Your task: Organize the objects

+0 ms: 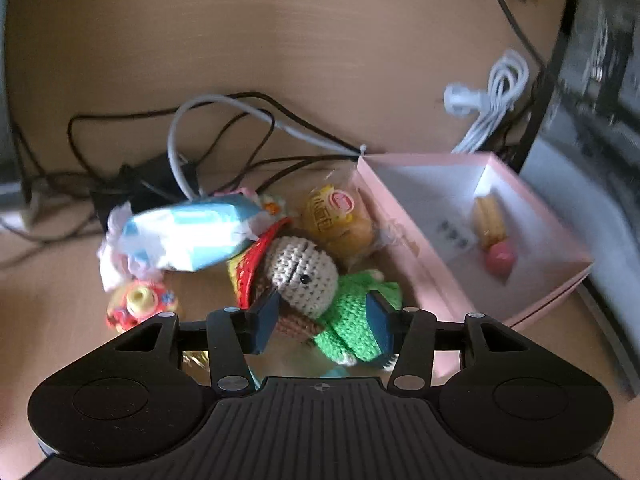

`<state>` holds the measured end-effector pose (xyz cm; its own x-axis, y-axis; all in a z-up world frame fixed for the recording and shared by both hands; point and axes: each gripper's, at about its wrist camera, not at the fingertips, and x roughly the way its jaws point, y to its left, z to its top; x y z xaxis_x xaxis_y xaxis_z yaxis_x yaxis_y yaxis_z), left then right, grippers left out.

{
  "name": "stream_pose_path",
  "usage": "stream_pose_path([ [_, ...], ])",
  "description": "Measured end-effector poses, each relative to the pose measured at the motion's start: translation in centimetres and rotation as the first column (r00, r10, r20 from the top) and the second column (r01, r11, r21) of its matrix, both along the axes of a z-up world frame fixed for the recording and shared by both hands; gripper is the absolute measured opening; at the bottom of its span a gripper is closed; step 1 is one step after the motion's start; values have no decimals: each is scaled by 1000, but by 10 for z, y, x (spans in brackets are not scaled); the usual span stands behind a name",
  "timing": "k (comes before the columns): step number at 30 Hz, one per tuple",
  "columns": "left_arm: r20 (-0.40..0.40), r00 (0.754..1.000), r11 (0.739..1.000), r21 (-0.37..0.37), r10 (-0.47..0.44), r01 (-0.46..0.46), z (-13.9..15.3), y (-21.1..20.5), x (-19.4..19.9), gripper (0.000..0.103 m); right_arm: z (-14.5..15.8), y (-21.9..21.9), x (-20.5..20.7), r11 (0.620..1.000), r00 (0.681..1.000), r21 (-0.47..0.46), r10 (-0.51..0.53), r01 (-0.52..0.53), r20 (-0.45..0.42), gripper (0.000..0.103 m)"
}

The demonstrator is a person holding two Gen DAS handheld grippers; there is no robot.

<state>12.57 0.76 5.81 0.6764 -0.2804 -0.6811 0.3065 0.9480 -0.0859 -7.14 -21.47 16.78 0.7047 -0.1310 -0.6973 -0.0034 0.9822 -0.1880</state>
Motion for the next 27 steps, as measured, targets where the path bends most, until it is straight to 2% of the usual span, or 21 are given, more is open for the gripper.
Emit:
stream_pose_path([
  [2,-42,999,998,56,-18,20,-4,-2,-1,52,5,-2,-6,999,999,-26,34,-34,2,88],
  [3,-81,997,996,81,-20,26,-9,0,-4,53,8,-2,-7,998,998,-34,56,-55,5,92],
  [4,-105,994,993,114,-14,26,-13,5,-8,53,10,-2,-8,996,997,-39,80,-79,13,97],
  [6,-136,990,990,143,23,-4,-16,21,-25,49,14,-2,-7,990,989,-41,139,-137,44,100],
  [10,-168,984,988,152,67,-41,-17,51,-48,49,13,-2,1,983,981,6,181,-181,70,100],
  [13,-192,974,988,119,119,-97,-11,72,-61,49,6,-1,4,975,974,45,213,-217,84,101],
  [17,-163,977,987,100,138,-123,7,85,-72,49,-11,4,18,965,966,65,251,-254,57,101],
  [21,-161,973,984,105,162,-147,14,82,-74,49,-27,7,32,959,966,121,256,-257,32,103],
  [27,-146,980,987,101,137,-123,20,61,-73,49,-48,5,37,938,951,154,308,-309,29,103],
])
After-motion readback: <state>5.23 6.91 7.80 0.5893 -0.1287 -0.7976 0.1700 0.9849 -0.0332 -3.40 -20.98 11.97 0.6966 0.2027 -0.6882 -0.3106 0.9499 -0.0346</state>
